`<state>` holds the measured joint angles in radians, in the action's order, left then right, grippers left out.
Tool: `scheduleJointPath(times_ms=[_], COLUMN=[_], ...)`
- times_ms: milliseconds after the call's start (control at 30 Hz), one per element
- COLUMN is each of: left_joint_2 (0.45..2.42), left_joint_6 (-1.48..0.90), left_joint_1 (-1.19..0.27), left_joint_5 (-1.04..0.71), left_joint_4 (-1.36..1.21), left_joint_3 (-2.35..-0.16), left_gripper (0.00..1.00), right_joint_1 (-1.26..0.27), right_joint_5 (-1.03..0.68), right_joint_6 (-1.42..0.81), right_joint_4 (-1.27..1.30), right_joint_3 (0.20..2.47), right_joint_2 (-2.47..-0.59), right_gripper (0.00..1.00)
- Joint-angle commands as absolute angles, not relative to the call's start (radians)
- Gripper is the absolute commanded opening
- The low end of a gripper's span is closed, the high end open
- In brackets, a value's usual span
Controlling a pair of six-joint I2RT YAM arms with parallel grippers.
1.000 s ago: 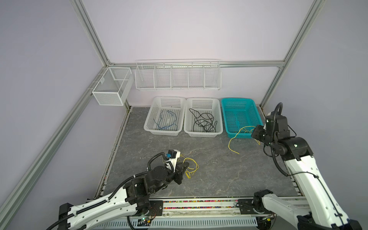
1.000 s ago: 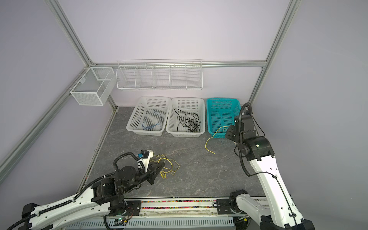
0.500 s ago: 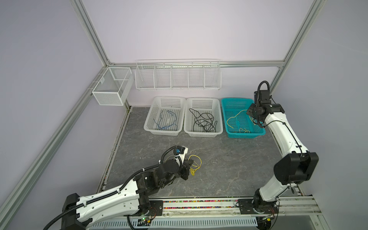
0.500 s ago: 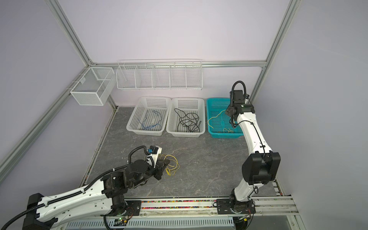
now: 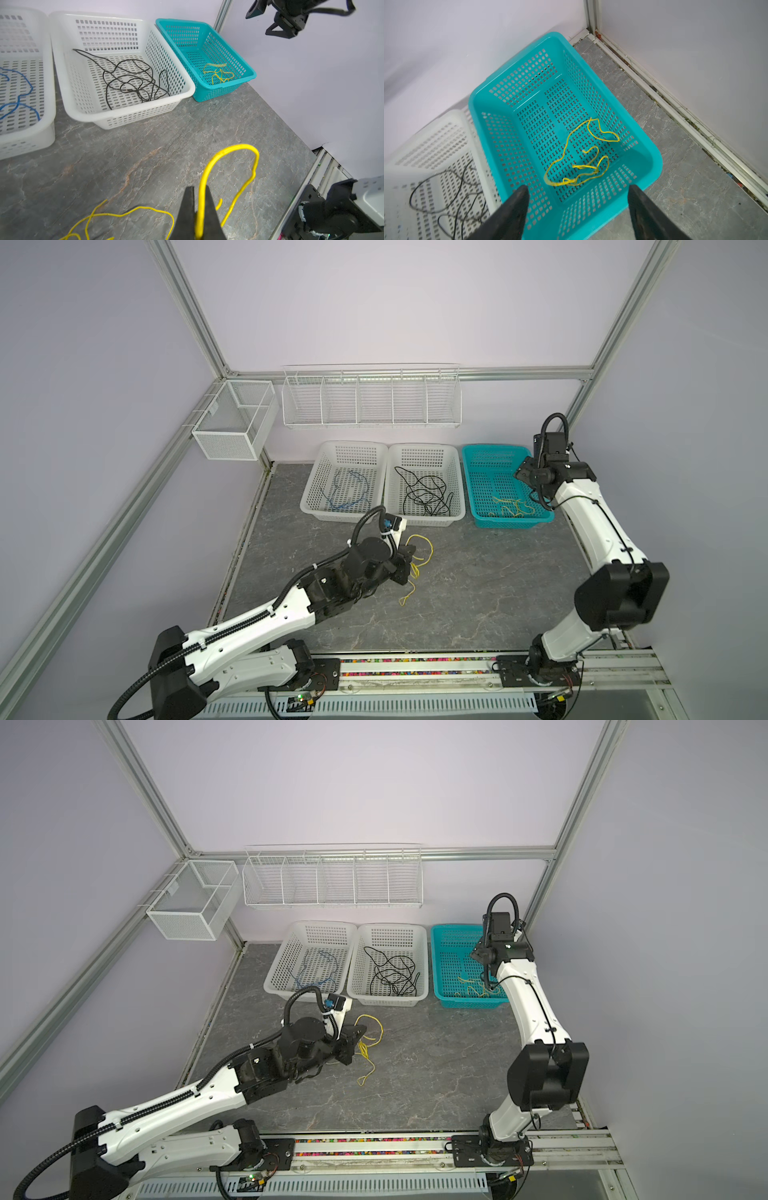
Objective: Untangle the cables
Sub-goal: 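Carry the yellow cable with the right gripper into the teal basket and release, then lower the yellow cable into the teal basket with the left gripper while the right withdraws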
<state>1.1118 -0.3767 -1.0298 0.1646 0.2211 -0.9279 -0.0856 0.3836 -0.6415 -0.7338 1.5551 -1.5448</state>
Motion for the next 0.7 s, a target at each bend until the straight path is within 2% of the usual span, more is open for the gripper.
scheduleJointPath(times_ms=[0, 167, 233, 367, 600, 667], left_joint_2=[1.229, 1.512, 1.65, 1.935, 2.484, 2.582], left_joint_6=[-0.292, -0.221, -0.213, -0.202, -0.256, -0.307], left_joint_1=[-0.976, -0.897, -0.869, -0.844, -0.839, -0.833], left_joint_5=[0.076, -0.027, -0.08, -0.162, -0.251, -0.289], left_joint_4=[0.229, 0.307, 0.344, 0.47, 0.636, 0.589], left_joint_3=[-1.102, -1.451, -1.621, -1.998, -2.738, -2.829], left_gripper=[0.0, 0.0, 0.0, 0.0, 0.0, 0.0], right_joint_1=[-0.149, -0.167, -0.167, -0.167, -0.167, -0.167], right_joint_5=[0.402, 0.392, 0.383, 0.439, 0.384, 0.391], right_joint_6=[-0.647, -0.67, -0.65, -0.595, -0.601, -0.595], right_joint_4=[-0.67, -0.68, -0.708, -0.803, -0.935, -0.973], right_joint_3=[1.424, 1.212, 1.166, 1.128, 1.149, 1.173], right_joint_2=[-1.344, -1.026, -0.908, -0.737, -0.561, -0.525], right_gripper=[0.88, 0.98, 0.88, 0.88, 0.88, 0.88])
